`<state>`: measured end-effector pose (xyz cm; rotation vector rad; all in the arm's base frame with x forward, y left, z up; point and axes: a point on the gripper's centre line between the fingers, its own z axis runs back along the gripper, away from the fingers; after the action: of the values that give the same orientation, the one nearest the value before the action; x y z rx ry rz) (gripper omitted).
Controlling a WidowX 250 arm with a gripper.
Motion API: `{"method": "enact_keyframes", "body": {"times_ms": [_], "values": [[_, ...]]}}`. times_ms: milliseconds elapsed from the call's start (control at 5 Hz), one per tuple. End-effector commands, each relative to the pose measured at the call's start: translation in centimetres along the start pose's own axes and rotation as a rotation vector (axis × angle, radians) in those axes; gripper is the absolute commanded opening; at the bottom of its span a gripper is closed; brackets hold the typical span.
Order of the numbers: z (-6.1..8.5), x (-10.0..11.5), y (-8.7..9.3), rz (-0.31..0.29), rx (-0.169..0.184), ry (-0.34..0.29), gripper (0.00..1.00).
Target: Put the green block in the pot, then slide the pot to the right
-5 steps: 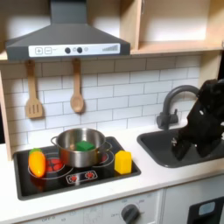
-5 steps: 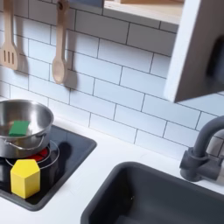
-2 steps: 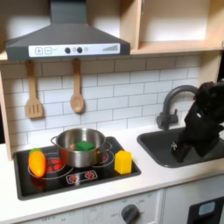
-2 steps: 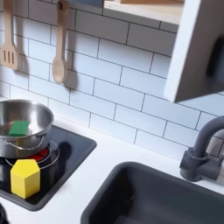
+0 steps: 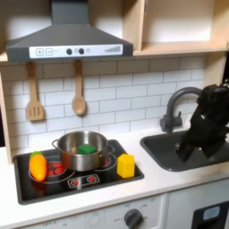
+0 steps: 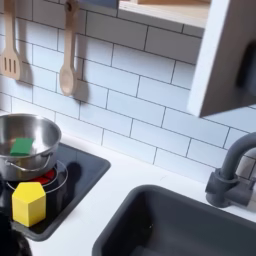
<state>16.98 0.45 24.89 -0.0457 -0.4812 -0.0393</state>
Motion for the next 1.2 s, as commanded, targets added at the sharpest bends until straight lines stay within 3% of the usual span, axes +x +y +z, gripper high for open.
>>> {"method": "enact_keyframes", "body": {"times_ms": [0, 600, 1000], "values": [[-0.6, -0.5, -0.8, -0.036, -0.016, 0.020, 1.00], [-1.2, -0.7, -0.9, -0.097, -0.037, 0.028, 1.00], [-1.3, -0.7, 0.4, -0.140, -0.046, 0.021, 1.00]]}}
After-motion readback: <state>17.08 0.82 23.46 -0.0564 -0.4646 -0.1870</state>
